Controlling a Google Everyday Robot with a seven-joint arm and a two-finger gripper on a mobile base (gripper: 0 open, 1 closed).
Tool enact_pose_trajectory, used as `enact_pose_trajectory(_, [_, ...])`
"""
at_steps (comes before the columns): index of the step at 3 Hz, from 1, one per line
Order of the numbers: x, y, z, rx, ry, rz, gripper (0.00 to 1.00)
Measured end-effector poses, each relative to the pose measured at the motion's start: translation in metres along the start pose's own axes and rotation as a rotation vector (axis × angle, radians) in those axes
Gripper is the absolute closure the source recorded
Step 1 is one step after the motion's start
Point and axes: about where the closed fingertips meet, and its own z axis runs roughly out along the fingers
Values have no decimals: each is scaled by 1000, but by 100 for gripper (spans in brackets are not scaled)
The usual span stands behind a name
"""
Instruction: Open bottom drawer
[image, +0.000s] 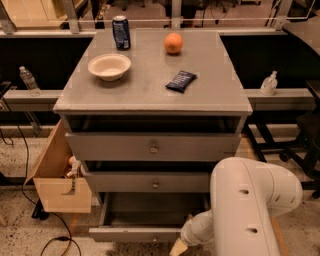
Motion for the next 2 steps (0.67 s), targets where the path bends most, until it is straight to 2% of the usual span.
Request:
enact_pose_trajectory(1, [-18, -1, -10, 10, -29, -63, 0])
enact_pose_trajectory(2, [-33, 0, -33, 23, -74, -121, 0])
